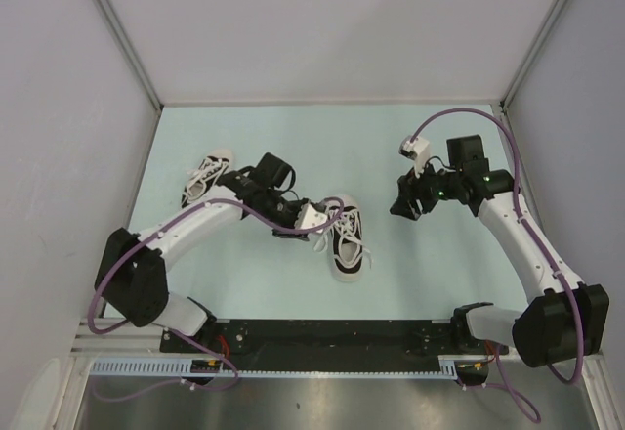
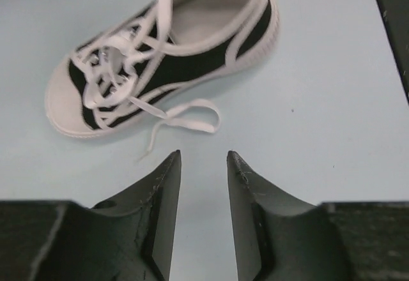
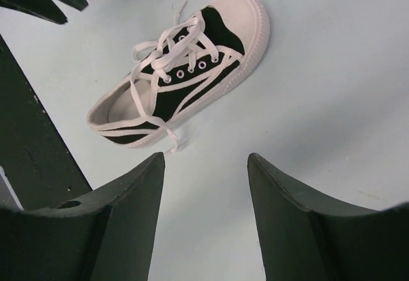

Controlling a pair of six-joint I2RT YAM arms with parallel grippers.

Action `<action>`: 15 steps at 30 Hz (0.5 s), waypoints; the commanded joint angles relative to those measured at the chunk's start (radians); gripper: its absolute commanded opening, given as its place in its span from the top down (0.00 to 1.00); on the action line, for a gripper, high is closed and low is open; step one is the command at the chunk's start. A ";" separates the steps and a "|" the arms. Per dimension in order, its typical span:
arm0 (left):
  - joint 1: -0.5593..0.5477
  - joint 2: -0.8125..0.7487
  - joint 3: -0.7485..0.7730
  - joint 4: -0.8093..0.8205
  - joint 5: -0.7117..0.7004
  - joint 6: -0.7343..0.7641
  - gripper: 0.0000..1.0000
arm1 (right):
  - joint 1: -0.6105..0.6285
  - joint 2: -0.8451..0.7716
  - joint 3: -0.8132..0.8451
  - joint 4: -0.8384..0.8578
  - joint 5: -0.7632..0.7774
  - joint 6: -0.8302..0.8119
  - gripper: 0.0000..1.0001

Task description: Tie the shoes

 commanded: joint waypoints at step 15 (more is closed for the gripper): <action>-0.109 0.212 -0.040 0.113 -0.098 0.313 0.60 | -0.006 0.027 0.001 0.003 -0.028 0.028 0.41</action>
